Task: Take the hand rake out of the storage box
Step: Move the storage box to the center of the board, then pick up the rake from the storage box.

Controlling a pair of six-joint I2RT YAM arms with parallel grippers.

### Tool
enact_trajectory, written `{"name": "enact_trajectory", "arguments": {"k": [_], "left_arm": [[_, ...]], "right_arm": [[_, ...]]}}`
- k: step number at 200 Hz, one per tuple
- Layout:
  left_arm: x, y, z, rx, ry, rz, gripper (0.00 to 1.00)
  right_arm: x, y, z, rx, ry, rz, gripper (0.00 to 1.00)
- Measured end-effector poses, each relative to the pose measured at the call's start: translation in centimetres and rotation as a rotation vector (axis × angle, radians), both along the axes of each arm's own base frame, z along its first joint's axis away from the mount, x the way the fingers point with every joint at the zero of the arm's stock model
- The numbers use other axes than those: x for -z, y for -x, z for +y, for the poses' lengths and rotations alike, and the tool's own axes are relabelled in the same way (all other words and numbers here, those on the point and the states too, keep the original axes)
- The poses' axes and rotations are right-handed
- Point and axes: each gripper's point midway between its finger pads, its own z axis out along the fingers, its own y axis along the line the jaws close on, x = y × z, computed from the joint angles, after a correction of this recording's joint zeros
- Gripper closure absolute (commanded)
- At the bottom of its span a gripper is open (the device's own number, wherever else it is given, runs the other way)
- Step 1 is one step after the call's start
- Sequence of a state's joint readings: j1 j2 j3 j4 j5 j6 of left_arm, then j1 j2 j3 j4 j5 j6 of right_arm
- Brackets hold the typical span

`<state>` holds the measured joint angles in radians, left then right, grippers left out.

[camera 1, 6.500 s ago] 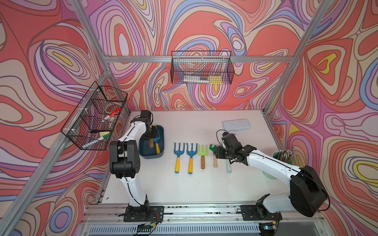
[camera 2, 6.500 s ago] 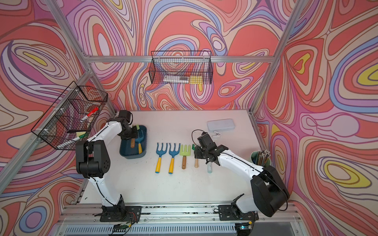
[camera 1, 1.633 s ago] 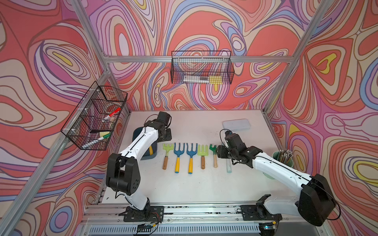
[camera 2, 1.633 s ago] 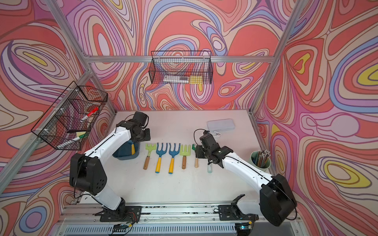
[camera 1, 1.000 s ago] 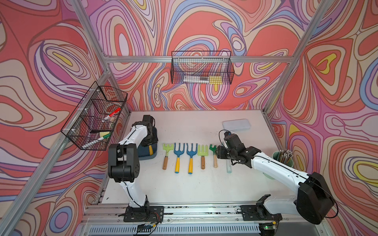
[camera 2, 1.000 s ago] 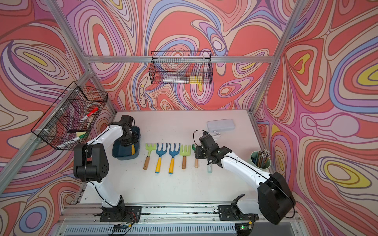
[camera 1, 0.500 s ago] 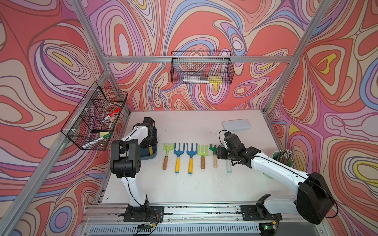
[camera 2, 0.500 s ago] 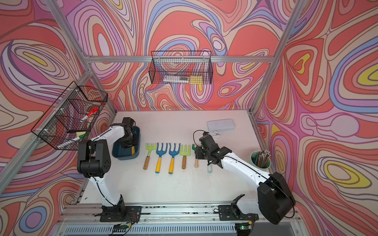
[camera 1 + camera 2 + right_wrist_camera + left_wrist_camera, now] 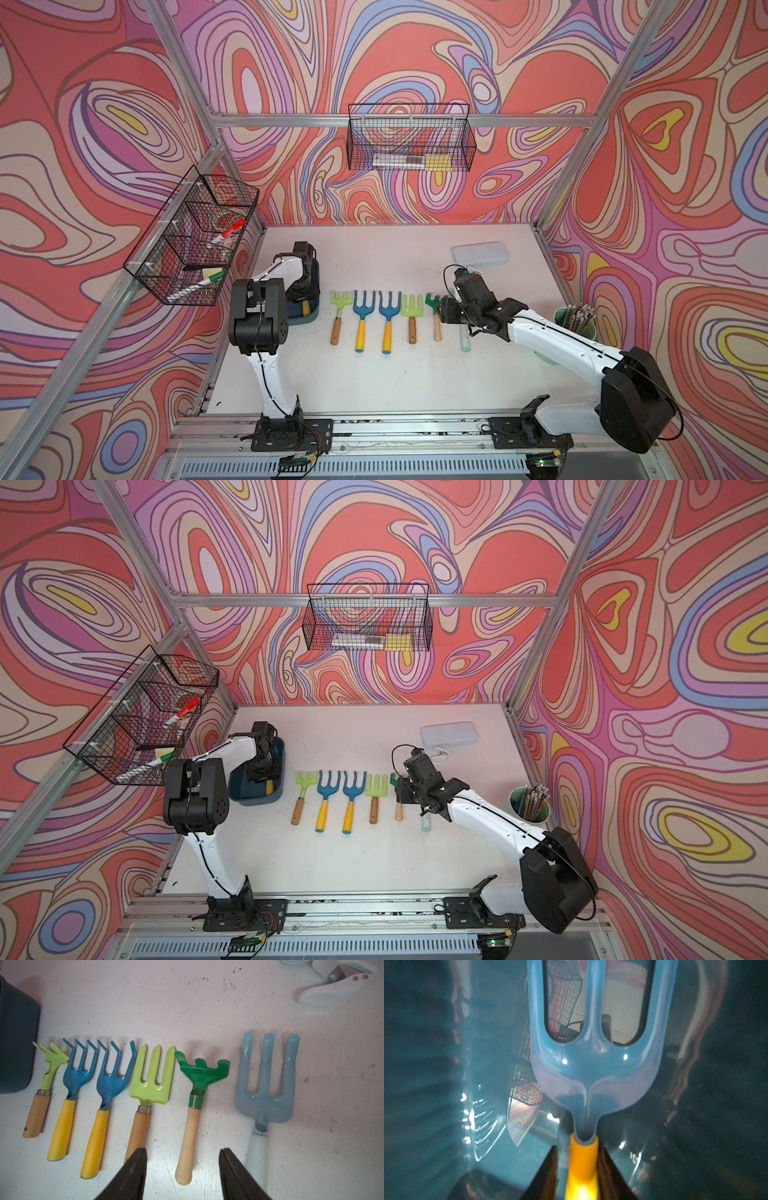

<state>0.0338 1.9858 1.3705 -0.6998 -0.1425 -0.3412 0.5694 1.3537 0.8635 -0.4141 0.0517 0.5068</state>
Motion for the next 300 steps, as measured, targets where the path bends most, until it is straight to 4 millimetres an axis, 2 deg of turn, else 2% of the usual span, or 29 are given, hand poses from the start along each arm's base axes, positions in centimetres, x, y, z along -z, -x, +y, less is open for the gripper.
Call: {"name": "enact_trajectory", "arguments": {"k": [22, 91, 123, 156, 182, 220, 241, 269, 300], "left_arm": [[0.0, -0.6, 0.3, 0.010, -0.017, -0.003, 0.82], [-0.2, -5.2, 1.6, 0.010, -0.087, -0.051, 0.88], [-0.4, -8.5, 1.7, 0.013, -0.083, -0.075, 0.88], [-0.7, -9.3, 1.1, 0.014, -0.039, -0.067, 0.89], [-1.2, -10.7, 0.5, 0.015, 0.000, -0.091, 0.89], [-3.2, -12.3, 0.2, 0.014, 0.022, -0.145, 0.91], [-3.6, -12.5, 0.3, 0.009, 0.015, -0.160, 0.91], [-3.8, -11.4, 0.0, 0.015, -0.010, -0.149, 0.92], [-6.7, -10.2, -1.3, 0.054, -0.066, -0.188, 0.92]], "right_arm": [[0.4, -0.1, 0.1, -0.001, 0.004, 0.009, 0.43], [2.5, -0.4, 0.6, -0.016, 0.034, 0.068, 0.43], [2.2, -1.0, 1.1, -0.024, 0.030, 0.064, 0.43], [2.1, -1.4, 1.4, -0.029, 0.027, 0.064, 0.43], [2.2, -1.3, 1.4, -0.029, 0.030, 0.069, 0.43], [0.8, -1.0, 1.3, -0.031, 0.018, 0.041, 0.43], [-0.7, -0.6, 1.2, -0.031, 0.001, 0.007, 0.43], [-1.7, -0.1, 0.7, -0.020, -0.006, -0.020, 0.43], [-1.3, 0.1, 0.5, -0.018, 0.001, -0.011, 0.43]]}}
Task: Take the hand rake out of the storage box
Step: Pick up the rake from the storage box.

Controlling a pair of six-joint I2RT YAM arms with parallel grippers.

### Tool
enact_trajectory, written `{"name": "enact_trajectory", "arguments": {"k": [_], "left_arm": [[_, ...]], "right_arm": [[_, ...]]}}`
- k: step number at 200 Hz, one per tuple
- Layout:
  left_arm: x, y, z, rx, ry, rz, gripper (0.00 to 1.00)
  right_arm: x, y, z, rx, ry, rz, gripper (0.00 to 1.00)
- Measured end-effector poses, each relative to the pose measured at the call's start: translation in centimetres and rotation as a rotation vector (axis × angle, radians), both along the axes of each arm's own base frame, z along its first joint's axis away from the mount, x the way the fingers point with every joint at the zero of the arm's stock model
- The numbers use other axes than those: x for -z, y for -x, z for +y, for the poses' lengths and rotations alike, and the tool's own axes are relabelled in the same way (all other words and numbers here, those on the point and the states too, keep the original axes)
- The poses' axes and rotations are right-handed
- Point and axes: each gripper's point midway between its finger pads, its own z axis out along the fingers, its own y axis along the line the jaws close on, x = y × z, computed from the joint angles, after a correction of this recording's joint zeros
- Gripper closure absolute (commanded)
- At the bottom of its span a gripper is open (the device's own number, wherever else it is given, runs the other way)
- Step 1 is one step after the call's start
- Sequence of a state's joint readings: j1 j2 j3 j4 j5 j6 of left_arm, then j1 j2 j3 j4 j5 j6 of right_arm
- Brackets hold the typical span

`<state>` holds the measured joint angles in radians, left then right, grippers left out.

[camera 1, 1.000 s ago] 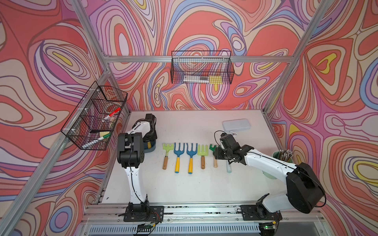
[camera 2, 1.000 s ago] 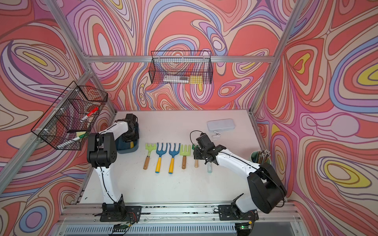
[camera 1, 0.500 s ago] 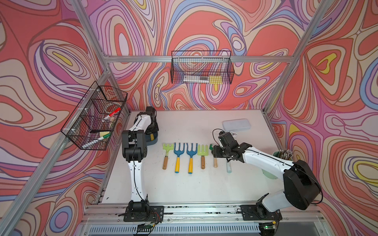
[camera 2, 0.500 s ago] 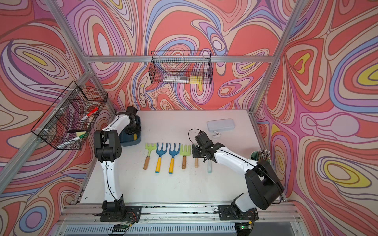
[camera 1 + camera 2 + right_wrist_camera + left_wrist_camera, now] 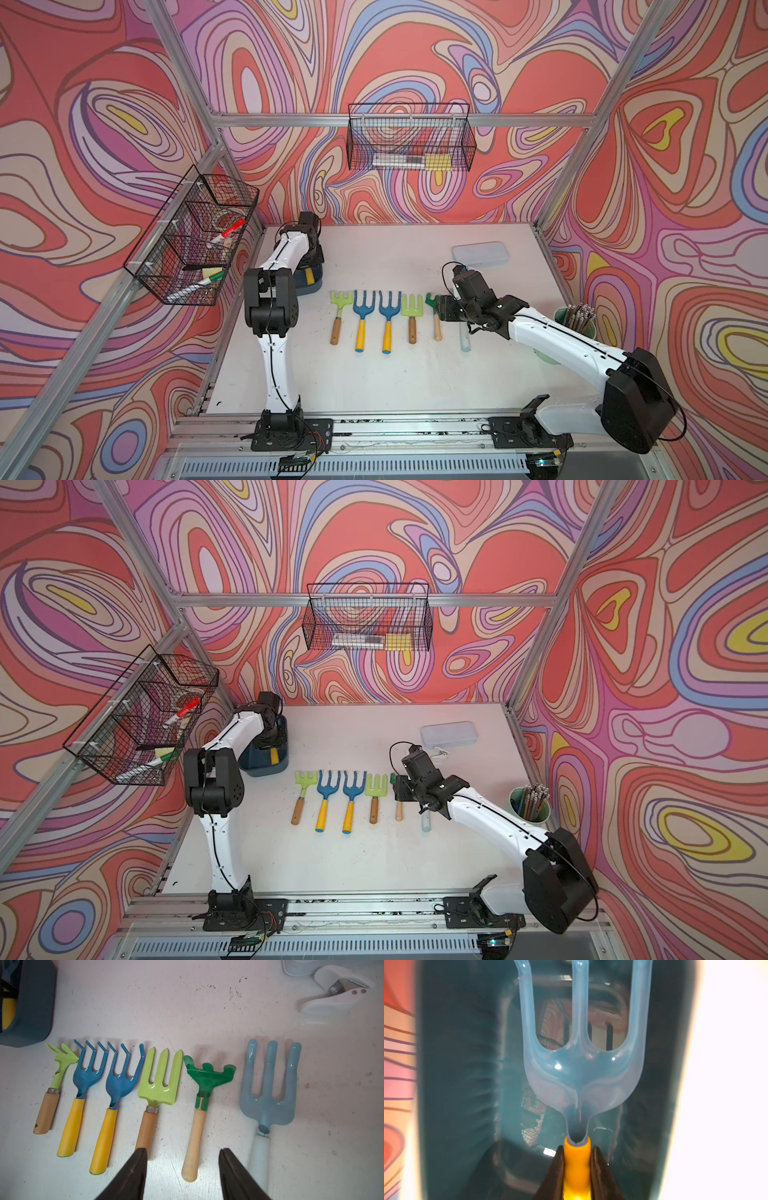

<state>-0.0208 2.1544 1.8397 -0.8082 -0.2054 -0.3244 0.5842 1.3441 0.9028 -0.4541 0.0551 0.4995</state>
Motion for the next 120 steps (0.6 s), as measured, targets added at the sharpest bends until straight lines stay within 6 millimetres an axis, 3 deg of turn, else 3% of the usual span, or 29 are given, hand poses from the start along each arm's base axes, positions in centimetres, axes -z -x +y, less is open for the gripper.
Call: {"name": "enact_trajectory", "arguments": {"k": [37, 83, 96, 120], "left_arm": [[-3.8, 0.0, -1.1, 0.023, -0.023, -0.088, 0.92], [-3.9, 2.1, -1.3, 0.010, -0.004, -0.076, 0.93], [-4.3, 3.3, -2.5, 0.033, 0.004, -0.073, 0.92], [-6.1, 5.6, -7.3, 0.140, 0.039, -0.098, 0.92]], "right_arm": [[0.3, 0.1, -0.1, 0.000, 0.003, 0.006, 0.43], [0.3, 0.1, 0.0, -0.005, 0.001, 0.009, 0.43], [0.3, 0.0, 0.2, -0.013, 0.003, 0.013, 0.43], [-0.1, -0.6, 0.8, -0.024, -0.001, 0.007, 0.43]]}}
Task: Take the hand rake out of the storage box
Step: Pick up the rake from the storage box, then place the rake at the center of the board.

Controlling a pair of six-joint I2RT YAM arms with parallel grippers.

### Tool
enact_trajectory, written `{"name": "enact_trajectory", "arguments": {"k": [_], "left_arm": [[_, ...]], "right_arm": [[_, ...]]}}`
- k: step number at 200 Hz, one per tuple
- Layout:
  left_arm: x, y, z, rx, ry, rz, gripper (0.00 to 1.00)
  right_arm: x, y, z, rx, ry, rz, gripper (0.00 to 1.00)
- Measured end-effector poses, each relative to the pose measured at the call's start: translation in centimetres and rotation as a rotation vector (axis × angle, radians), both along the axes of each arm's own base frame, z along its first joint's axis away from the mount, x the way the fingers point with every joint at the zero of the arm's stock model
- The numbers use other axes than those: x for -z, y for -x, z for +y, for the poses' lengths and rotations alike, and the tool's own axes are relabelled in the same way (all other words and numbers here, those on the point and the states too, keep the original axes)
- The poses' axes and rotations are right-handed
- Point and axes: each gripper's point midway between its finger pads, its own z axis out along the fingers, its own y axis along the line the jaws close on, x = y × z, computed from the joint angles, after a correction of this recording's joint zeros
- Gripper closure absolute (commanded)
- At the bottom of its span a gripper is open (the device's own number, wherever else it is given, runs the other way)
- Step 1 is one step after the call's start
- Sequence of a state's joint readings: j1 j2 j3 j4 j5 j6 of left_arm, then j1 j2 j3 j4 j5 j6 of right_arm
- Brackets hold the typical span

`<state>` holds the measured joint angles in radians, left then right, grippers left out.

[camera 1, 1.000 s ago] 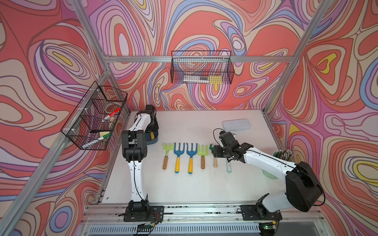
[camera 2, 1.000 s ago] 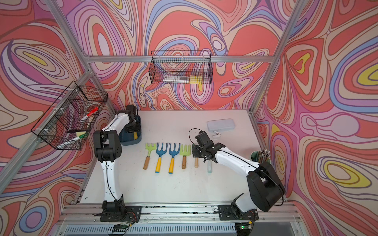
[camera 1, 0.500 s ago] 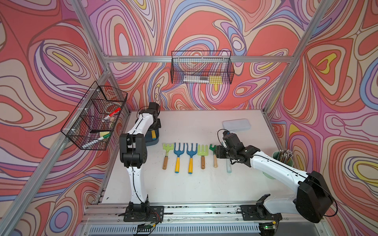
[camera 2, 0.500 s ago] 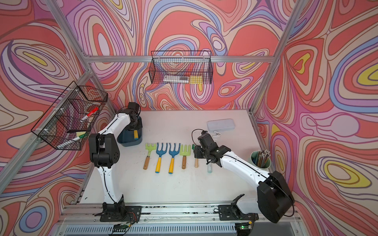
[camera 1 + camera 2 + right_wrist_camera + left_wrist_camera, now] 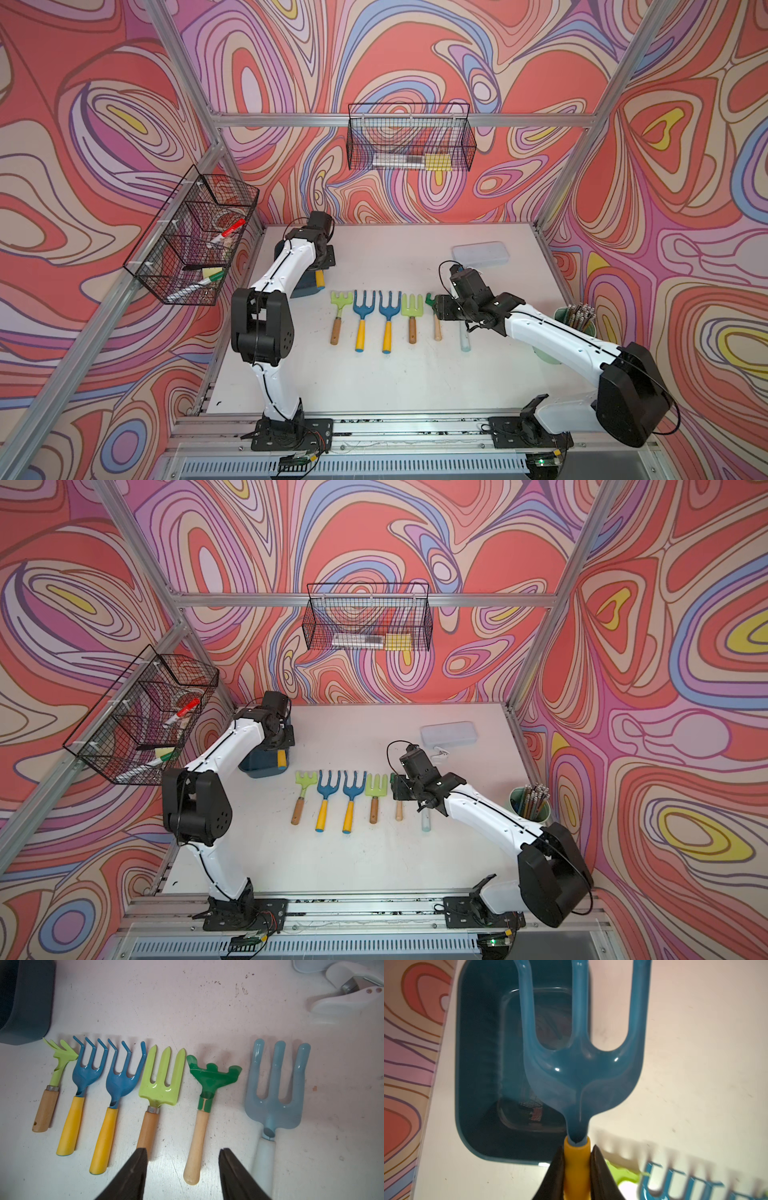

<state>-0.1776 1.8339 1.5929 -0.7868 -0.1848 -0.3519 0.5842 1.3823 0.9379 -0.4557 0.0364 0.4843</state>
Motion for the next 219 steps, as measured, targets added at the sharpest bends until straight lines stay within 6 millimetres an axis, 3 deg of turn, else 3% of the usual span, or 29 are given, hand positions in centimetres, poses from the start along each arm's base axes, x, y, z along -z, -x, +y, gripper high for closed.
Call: {"name": "enact_trajectory", "arguments": {"k": [16, 27, 71, 99, 131, 170, 219], "left_arm": [[-0.5, 2.0, -2.8, 0.072, 0.034, -0.001, 0.93], [0.0, 3.7, -3.5, 0.096, 0.059, 0.021, 0.93], [4.8, 10.3, -2.3, 0.096, 0.100, 0.191, 0.93], [5.5, 13.5, -2.3, 0.113, 0.127, 0.256, 0.93], [5.1, 14.8, -2.3, 0.116, 0.139, 0.274, 0.93], [6.3, 15.4, -1.7, 0.108, 0.106, 0.330, 0.96], [7.5, 16.6, 1.1, 0.057, 0.070, 0.361, 0.96]], "right_arm": [[-0.1, -0.1, 0.1, -0.004, -0.001, -0.005, 0.43], [-0.1, 0.0, 0.0, -0.007, 0.003, -0.005, 0.43], [-1.0, 0.2, -0.1, -0.022, 0.002, -0.028, 0.43], [-1.6, 0.2, -0.1, -0.025, -0.010, -0.041, 0.43], [-2.7, 0.5, 0.0, -0.030, -0.031, -0.067, 0.43], [-4.3, 0.8, 0.1, -0.036, -0.057, -0.103, 0.43], [-4.7, 1.4, -0.1, -0.037, -0.064, -0.114, 0.43]]}}
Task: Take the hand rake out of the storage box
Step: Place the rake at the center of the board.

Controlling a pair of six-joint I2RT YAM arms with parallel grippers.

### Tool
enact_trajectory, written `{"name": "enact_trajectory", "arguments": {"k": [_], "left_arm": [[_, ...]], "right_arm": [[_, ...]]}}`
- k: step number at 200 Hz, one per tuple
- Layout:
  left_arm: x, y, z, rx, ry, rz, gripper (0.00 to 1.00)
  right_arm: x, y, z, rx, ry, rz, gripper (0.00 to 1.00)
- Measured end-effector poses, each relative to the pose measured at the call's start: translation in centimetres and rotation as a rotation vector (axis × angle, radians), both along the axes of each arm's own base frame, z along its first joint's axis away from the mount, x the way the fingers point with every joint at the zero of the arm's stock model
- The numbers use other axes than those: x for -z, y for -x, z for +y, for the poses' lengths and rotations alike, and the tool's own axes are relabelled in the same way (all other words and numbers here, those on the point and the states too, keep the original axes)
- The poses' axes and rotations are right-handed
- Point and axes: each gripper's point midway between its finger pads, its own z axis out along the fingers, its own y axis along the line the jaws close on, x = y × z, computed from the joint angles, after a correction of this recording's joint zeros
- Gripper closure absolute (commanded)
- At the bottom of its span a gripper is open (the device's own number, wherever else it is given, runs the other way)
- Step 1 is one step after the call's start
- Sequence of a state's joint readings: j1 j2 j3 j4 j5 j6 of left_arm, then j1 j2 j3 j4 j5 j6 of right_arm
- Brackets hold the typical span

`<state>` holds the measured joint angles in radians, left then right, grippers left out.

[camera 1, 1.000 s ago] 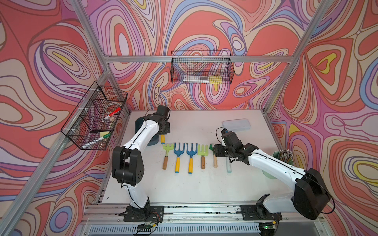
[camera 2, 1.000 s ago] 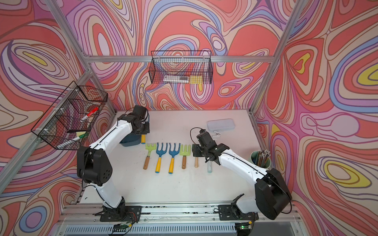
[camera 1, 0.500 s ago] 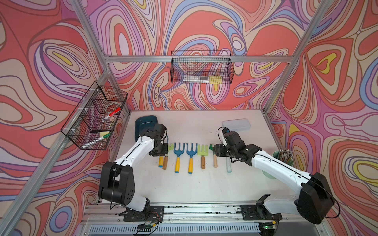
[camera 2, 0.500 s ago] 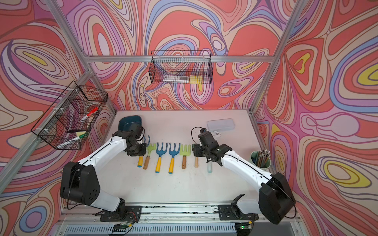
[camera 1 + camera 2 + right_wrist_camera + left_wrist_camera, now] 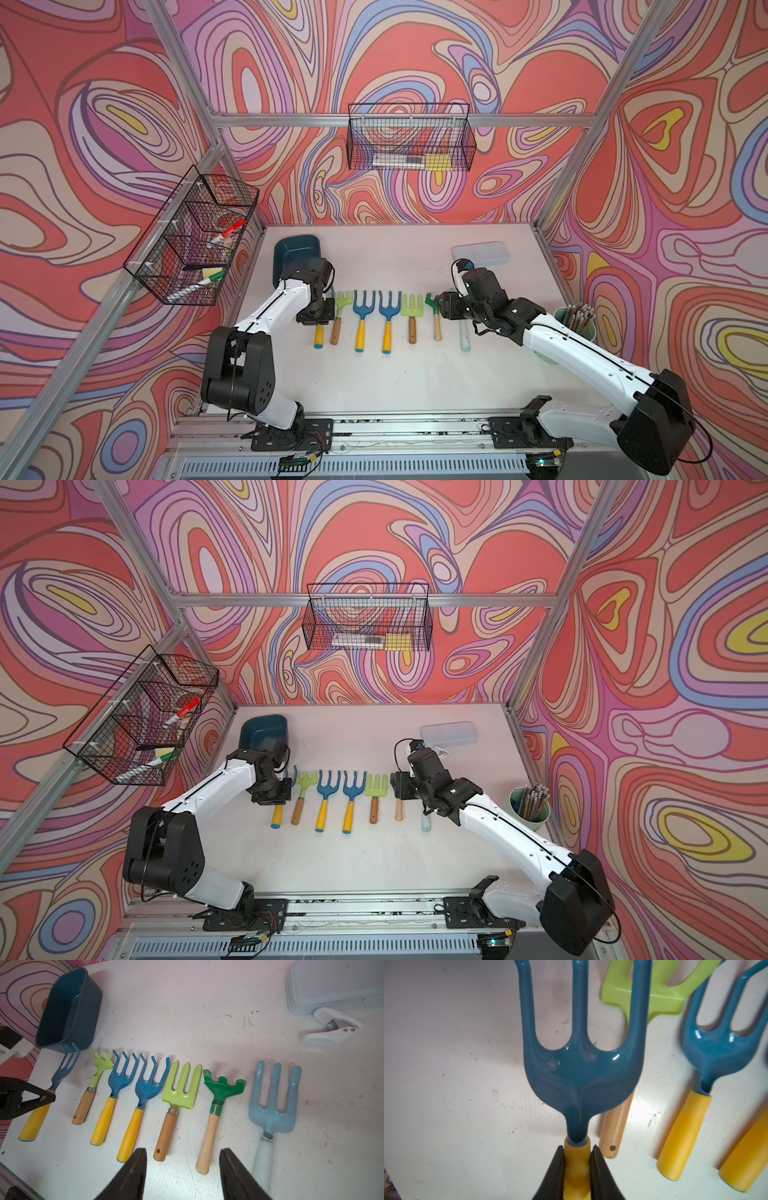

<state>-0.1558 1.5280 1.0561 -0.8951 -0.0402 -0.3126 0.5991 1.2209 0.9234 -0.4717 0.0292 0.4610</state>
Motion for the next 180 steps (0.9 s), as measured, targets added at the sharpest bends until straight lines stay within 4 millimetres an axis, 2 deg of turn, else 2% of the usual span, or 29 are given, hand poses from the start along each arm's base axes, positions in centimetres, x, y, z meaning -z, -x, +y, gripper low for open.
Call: {"name": "enact_trajectory", "arguments": {"k": [25, 40, 72, 92, 117, 180], "left_arm": [[1.0, 1.3, 1.7, -0.045, -0.006, 0.035, 0.97], [1.2, 1.4, 2.1, -0.057, -0.011, 0.038, 0.98], [1.1, 0.2, 2.4, -0.040, -0.020, 0.008, 0.99], [1.8, -0.8, 2.6, -0.013, -0.035, 0.002, 0.99], [2.8, -1.2, 2.7, 0.009, -0.045, -0.003, 0.99], [3.9, -2.0, 2.8, 0.023, -0.050, -0.044, 1.00]], "right_arm": [[0.4, 0.1, -0.1, 0.002, 0.002, 0.008, 0.43], [0.6, 0.2, -0.1, 0.002, 0.002, 0.011, 0.43], [1.0, 0.3, 0.3, -0.007, 0.000, 0.024, 0.43], [1.2, 0.4, 0.5, -0.014, 0.003, 0.030, 0.43], [1.2, 0.3, 0.6, -0.013, -0.001, 0.027, 0.43], [2.1, 0.2, 1.1, -0.025, 0.002, 0.045, 0.42]]}}
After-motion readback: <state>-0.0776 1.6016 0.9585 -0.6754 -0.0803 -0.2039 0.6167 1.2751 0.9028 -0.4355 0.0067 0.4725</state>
